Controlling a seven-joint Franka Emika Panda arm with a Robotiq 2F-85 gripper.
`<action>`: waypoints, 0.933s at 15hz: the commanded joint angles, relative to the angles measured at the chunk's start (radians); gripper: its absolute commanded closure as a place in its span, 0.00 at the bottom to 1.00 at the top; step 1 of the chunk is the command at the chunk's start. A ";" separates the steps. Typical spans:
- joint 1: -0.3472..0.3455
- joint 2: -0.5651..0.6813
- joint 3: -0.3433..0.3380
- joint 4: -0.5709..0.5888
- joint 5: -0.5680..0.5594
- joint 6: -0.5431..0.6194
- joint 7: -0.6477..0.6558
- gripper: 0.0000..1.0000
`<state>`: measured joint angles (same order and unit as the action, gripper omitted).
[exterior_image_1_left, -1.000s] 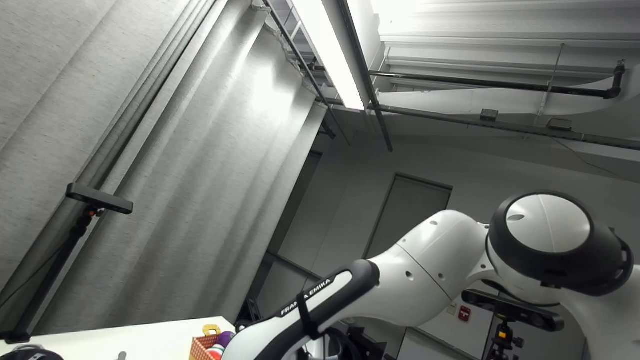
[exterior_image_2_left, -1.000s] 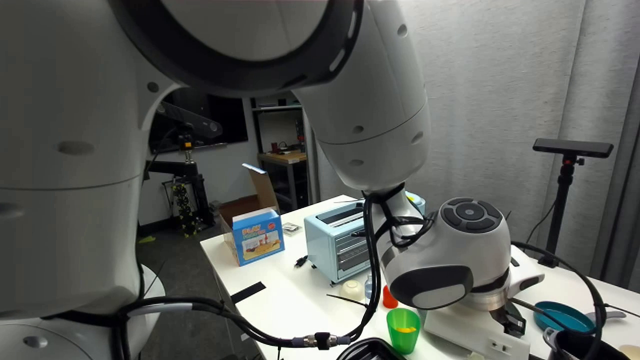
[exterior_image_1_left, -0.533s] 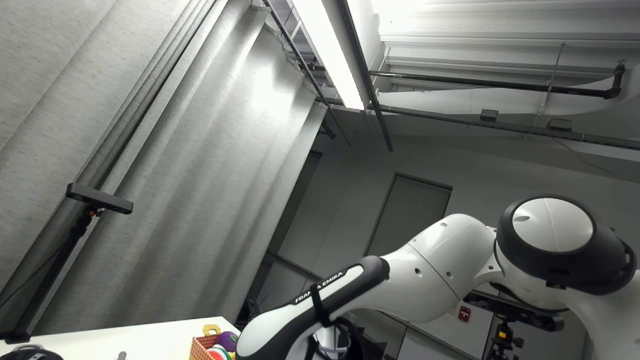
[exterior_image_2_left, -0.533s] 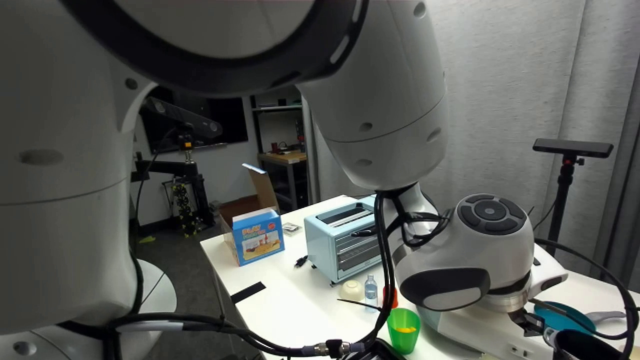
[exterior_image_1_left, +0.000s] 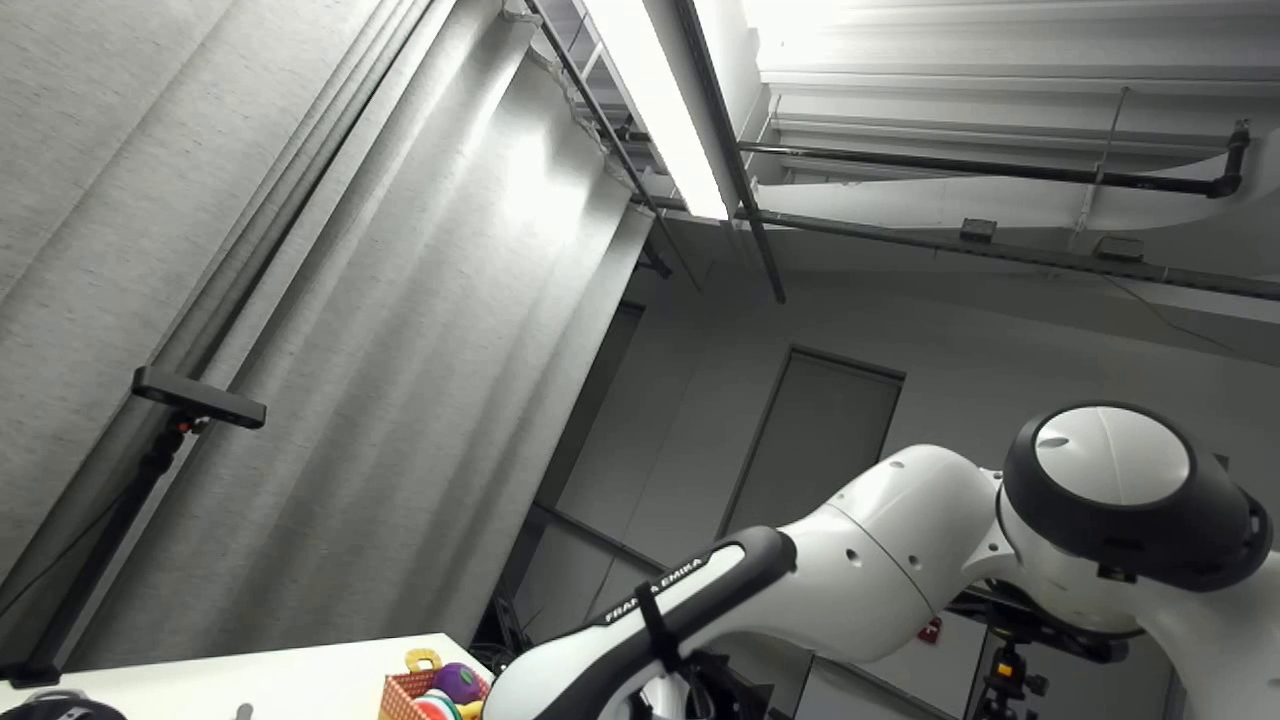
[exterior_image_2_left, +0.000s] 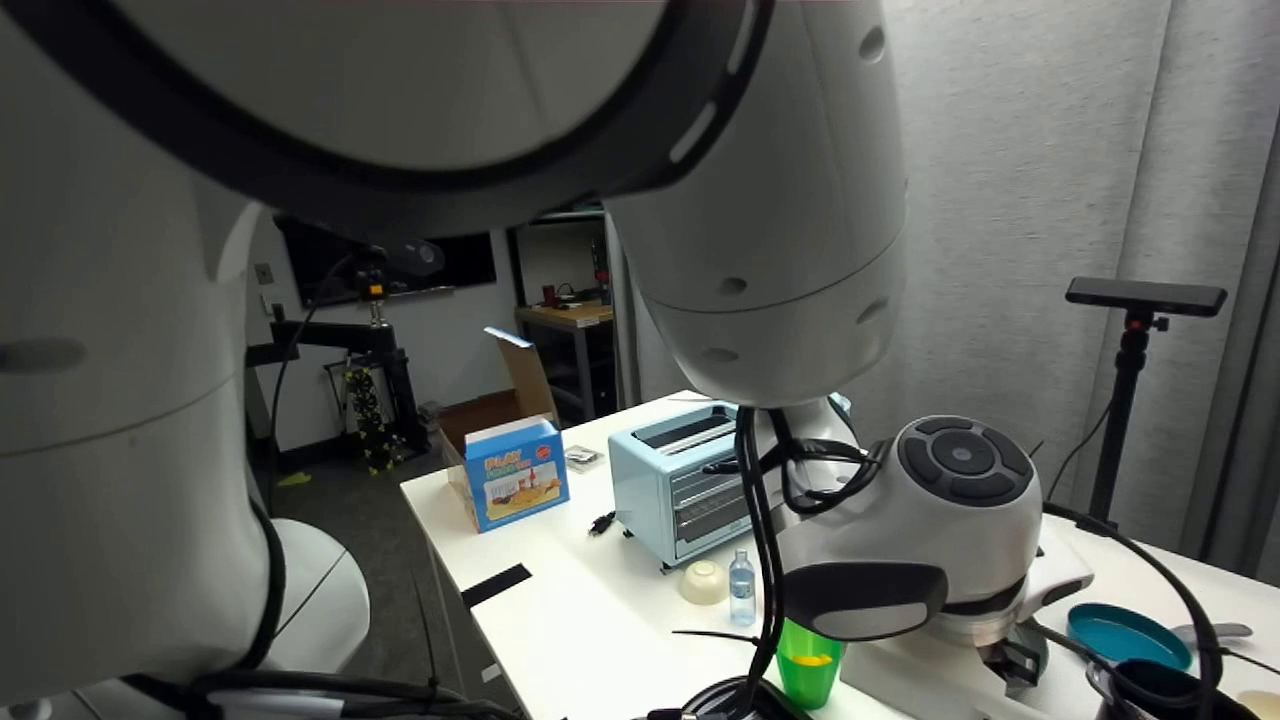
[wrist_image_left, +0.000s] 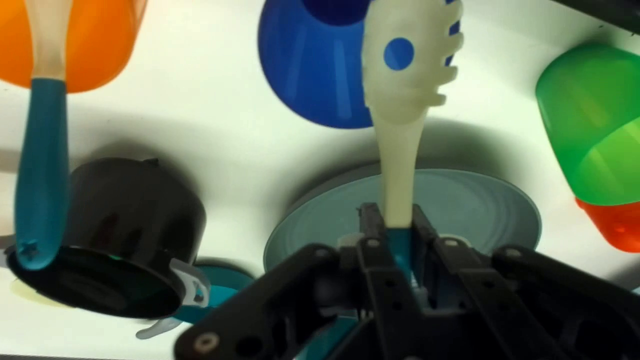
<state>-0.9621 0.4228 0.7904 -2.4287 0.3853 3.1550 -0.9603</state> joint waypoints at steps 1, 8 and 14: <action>-0.067 0.028 0.056 -0.024 -0.004 0.031 -0.037 0.96; -0.128 0.017 0.083 -0.018 -0.008 0.021 -0.062 0.96; -0.097 0.018 0.066 -0.002 -0.016 0.004 -0.060 0.96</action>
<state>-1.0636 0.4347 0.8518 -2.4388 0.3806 3.1551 -1.0063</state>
